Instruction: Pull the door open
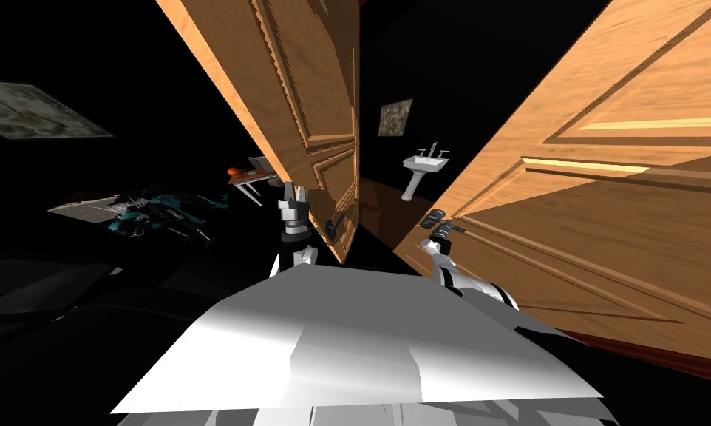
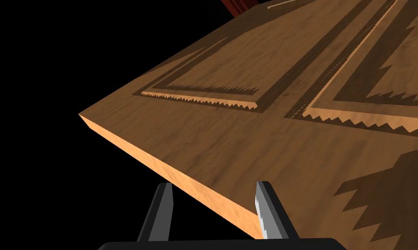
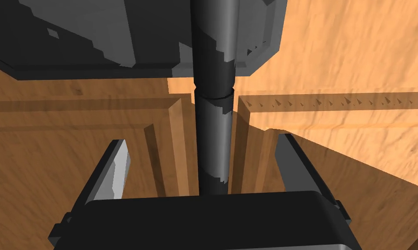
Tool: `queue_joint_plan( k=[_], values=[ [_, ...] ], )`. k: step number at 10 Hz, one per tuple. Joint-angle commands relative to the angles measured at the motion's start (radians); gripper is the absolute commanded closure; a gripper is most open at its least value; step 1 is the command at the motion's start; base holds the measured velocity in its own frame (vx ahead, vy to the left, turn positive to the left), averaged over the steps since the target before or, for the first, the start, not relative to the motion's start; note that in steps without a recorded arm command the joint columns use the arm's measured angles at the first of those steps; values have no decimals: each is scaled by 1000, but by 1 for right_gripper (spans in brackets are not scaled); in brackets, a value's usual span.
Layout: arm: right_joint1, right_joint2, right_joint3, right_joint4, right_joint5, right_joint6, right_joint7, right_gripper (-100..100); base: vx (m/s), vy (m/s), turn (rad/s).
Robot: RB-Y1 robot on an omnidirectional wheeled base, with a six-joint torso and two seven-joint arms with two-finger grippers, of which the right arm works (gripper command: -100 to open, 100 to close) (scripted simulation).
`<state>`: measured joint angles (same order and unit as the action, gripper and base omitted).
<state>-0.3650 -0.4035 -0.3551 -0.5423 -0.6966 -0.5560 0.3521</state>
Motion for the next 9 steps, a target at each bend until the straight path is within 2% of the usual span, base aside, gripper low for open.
queue_joint_plan(
  k=[1,3,4,5,9],
  values=[
    [14,-16,-27,-9,-12,0,6,-100,21,-40,288],
    [25,-40,-53,8,-24,-8,1,-100,46,-97,277],
    [17,-32,-45,3,-20,-3,5,-100,19,-54,51],
    [17,-32,-45,3,-20,-3,5,100,-3,8,-44],
    [17,-32,-45,3,-20,-3,5,100,-3,10,-6]
  ],
)
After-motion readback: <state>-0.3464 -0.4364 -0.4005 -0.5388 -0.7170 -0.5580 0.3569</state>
